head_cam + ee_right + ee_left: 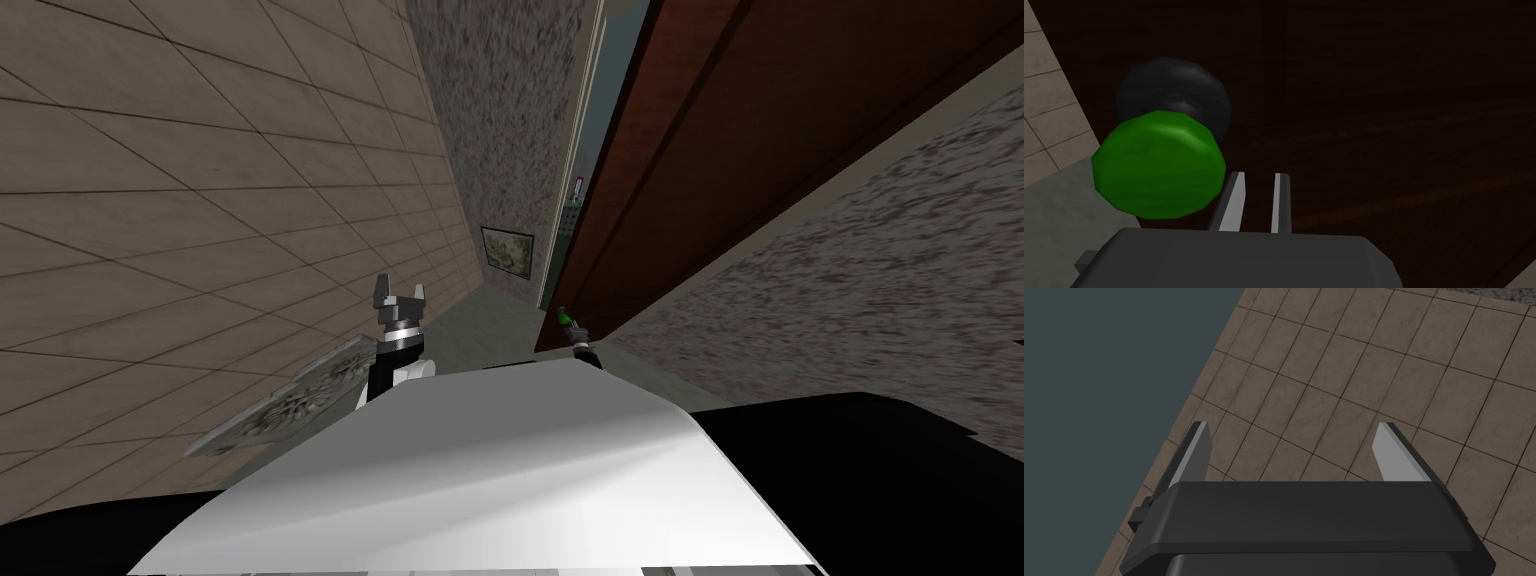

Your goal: Pull the door open

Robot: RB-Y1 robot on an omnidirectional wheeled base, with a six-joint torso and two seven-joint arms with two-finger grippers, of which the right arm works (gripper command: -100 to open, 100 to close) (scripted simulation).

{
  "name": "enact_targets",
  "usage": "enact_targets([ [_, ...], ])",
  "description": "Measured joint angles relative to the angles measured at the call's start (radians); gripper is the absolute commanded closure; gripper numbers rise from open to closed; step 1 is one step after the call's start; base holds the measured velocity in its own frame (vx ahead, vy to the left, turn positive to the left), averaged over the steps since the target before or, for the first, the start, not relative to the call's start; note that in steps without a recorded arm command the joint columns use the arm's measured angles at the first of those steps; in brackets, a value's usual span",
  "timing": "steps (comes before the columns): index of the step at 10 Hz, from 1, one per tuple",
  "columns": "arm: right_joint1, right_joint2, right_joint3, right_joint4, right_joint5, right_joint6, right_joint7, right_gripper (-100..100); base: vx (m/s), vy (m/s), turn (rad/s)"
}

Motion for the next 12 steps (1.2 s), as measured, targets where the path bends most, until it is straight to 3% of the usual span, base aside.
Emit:
enact_targets([
  [1, 0.005, -0.002, -0.003, -0.011, -0.004, 0.009, -0.002, -100, 0.023, 0.006, -0.030],
  [2, 0.008, -0.005, -0.007, -0.009, -0.006, 0.012, -0.001, 100, 0.006, -0.019, -0.003],
  [7, 0.007, -0.005, -0.007, -0.006, -0.006, 0.013, -0.002, 100, -0.002, -0.004, 0.003],
  [8, 0.007, -0.005, -0.007, -0.006, -0.006, 0.013, -0.002, -100, -0.088, -0.057, 0.097],
  [10, 0.014, -0.021, 0.010, -0.017, 0.006, -0.006, -0.012, -100, -0.200, -0.087, 0.111],
  [12, 0.019, -0.020, 0.033, -0.008, 0.022, -0.037, -0.025, -100, -0.143, -0.078, 0.041],
])
